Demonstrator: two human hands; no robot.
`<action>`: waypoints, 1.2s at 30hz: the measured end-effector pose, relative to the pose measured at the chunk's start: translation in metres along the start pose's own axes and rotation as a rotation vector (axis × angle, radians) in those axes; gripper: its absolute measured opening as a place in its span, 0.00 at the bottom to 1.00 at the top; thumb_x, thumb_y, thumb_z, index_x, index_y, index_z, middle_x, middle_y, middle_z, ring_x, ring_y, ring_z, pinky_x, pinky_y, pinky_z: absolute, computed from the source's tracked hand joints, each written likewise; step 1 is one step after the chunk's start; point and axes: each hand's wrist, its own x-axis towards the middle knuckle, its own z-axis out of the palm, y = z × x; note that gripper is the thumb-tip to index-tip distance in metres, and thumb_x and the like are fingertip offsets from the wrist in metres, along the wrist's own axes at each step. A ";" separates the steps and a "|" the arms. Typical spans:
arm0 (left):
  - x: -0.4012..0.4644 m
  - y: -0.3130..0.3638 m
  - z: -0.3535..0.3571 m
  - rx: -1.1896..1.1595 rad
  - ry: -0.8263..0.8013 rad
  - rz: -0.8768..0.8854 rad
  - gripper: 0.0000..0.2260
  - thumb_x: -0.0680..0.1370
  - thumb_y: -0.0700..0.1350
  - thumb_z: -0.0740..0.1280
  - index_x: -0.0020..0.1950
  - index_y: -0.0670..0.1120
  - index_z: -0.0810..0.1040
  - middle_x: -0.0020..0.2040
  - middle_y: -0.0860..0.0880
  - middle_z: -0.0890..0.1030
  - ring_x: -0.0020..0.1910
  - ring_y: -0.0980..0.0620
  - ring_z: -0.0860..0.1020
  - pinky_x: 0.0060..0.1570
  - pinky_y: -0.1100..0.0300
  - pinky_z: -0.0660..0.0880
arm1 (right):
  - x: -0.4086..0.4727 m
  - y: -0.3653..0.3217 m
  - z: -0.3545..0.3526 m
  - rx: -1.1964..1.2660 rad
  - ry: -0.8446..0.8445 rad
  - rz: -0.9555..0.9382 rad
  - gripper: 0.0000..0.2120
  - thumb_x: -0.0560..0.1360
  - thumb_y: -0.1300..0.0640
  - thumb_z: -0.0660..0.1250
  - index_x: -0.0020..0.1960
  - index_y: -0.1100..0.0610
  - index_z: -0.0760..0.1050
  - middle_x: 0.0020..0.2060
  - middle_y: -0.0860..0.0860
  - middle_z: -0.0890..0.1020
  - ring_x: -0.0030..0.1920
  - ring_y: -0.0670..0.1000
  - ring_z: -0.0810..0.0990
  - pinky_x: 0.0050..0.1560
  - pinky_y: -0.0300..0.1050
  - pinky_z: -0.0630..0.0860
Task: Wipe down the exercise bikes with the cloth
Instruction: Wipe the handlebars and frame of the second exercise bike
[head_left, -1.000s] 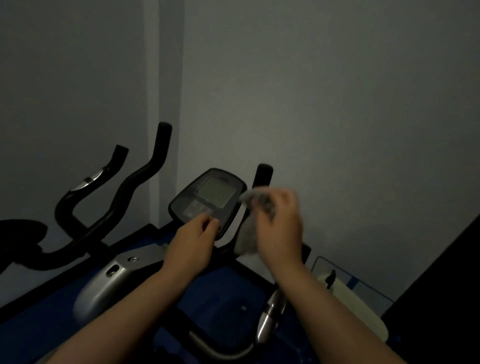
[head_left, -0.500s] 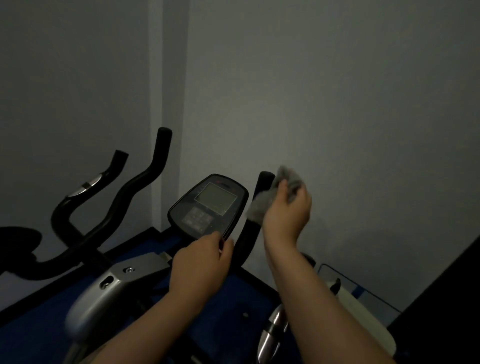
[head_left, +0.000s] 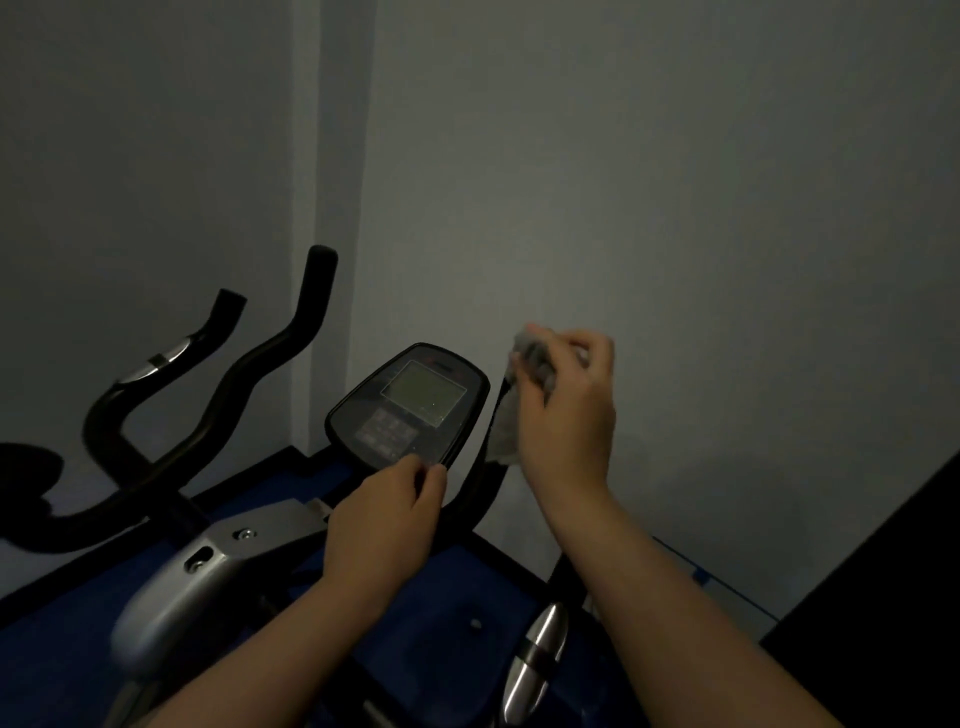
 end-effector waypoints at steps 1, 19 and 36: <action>0.000 -0.001 -0.001 -0.005 -0.003 -0.004 0.17 0.80 0.56 0.54 0.38 0.50 0.73 0.33 0.54 0.77 0.33 0.59 0.74 0.31 0.60 0.65 | 0.002 0.000 0.001 -0.078 -0.044 -0.096 0.13 0.73 0.66 0.68 0.56 0.57 0.78 0.55 0.53 0.73 0.45 0.43 0.76 0.45 0.31 0.76; -0.001 -0.003 -0.006 -0.141 0.036 -0.064 0.17 0.81 0.52 0.56 0.40 0.44 0.75 0.34 0.50 0.77 0.34 0.52 0.75 0.32 0.57 0.68 | 0.002 0.009 -0.002 -0.245 -0.479 -0.266 0.11 0.75 0.62 0.64 0.55 0.52 0.78 0.52 0.51 0.75 0.44 0.48 0.73 0.41 0.41 0.70; -0.088 -0.060 -0.073 -0.436 0.209 -0.266 0.10 0.78 0.50 0.62 0.39 0.54 0.78 0.37 0.54 0.81 0.39 0.56 0.79 0.42 0.54 0.76 | -0.126 -0.022 0.013 -0.095 -0.466 -0.032 0.11 0.77 0.49 0.64 0.57 0.50 0.75 0.54 0.46 0.68 0.51 0.46 0.71 0.40 0.28 0.63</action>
